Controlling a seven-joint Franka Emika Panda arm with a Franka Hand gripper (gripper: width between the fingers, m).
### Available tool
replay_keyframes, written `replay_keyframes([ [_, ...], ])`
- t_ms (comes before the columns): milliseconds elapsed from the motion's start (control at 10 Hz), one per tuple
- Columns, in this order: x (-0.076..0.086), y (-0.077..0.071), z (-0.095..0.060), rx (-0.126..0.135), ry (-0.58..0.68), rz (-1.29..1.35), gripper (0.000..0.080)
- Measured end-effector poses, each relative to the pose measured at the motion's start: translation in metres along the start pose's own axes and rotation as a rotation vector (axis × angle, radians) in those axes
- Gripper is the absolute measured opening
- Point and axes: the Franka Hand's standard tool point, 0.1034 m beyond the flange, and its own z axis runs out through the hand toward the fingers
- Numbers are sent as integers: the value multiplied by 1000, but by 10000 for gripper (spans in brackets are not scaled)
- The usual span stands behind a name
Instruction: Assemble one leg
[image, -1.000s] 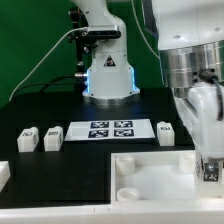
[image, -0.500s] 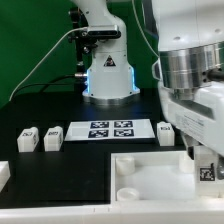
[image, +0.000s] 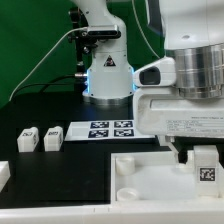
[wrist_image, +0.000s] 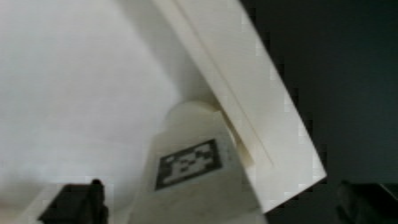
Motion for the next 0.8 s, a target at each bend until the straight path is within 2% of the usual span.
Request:
replay_keyframes([
  [100, 1, 1, 0, -4, 1, -83, 649],
  [200, 6, 5, -2, -27, 17, -318, 649],
  [300, 9, 6, -3, -28, 27, -356, 649],
  [500, 8, 5, -2, -22, 26, -242, 646],
  [600, 7, 4, -2, -19, 26, -156, 471],
  [700, 7, 4, -2, -14, 25, -58, 471],
  [800, 7, 4, -1, -9, 24, 61, 287],
])
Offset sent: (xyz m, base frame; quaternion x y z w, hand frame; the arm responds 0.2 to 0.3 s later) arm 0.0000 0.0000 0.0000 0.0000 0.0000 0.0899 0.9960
